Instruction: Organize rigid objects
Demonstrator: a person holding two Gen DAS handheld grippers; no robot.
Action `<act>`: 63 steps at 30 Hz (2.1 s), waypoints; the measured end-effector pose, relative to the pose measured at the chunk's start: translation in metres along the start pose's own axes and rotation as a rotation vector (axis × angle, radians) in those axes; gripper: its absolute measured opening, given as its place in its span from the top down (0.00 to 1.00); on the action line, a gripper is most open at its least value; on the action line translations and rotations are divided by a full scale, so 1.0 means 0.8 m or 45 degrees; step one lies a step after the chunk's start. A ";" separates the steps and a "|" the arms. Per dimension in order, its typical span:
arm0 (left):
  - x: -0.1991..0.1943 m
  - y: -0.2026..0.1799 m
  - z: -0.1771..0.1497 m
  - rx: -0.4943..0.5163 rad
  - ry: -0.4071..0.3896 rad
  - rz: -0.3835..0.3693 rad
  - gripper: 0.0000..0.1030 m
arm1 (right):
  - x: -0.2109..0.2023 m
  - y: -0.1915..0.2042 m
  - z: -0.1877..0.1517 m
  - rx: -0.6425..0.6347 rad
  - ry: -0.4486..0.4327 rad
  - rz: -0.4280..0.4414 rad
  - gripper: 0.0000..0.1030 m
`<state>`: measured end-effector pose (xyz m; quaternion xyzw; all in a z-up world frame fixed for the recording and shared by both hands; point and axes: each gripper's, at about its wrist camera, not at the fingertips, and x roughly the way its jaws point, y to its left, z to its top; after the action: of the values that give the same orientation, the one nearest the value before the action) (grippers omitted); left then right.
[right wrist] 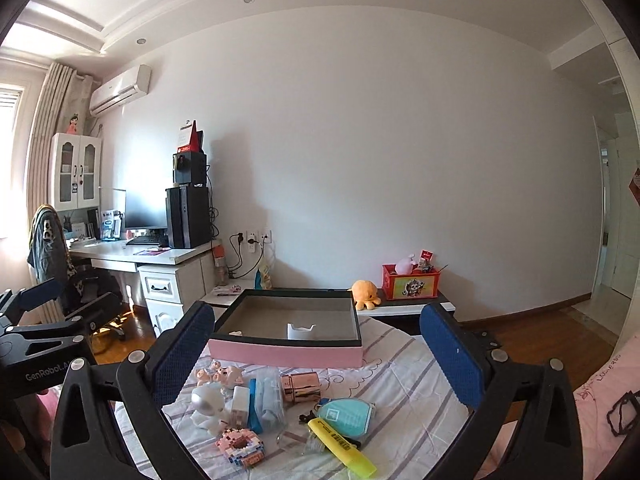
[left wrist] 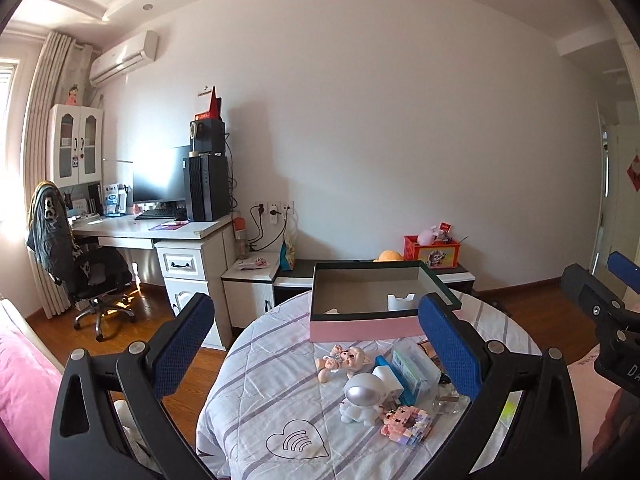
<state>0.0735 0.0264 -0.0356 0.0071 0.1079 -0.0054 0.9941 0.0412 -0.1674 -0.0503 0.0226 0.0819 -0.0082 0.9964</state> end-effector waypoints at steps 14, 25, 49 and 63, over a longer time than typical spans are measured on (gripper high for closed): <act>-0.026 -0.001 -0.006 -0.007 -0.026 0.005 0.00 | -0.031 -0.001 -0.004 -0.017 -0.020 -0.034 0.00; 0.019 0.001 -0.039 0.003 0.117 -0.018 0.00 | 0.005 -0.014 -0.039 -0.026 0.106 -0.089 0.00; 0.218 -0.040 -0.153 0.070 0.675 -0.123 0.02 | 0.150 -0.065 -0.155 0.019 0.558 -0.123 0.00; 0.216 -0.034 -0.148 0.074 0.645 -0.172 0.50 | 0.223 -0.061 -0.161 0.049 0.765 -0.085 0.00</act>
<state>0.2165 -0.0003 -0.1885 0.0297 0.3533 -0.0728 0.9322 0.1954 -0.2124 -0.2086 0.0402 0.3734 -0.0353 0.9261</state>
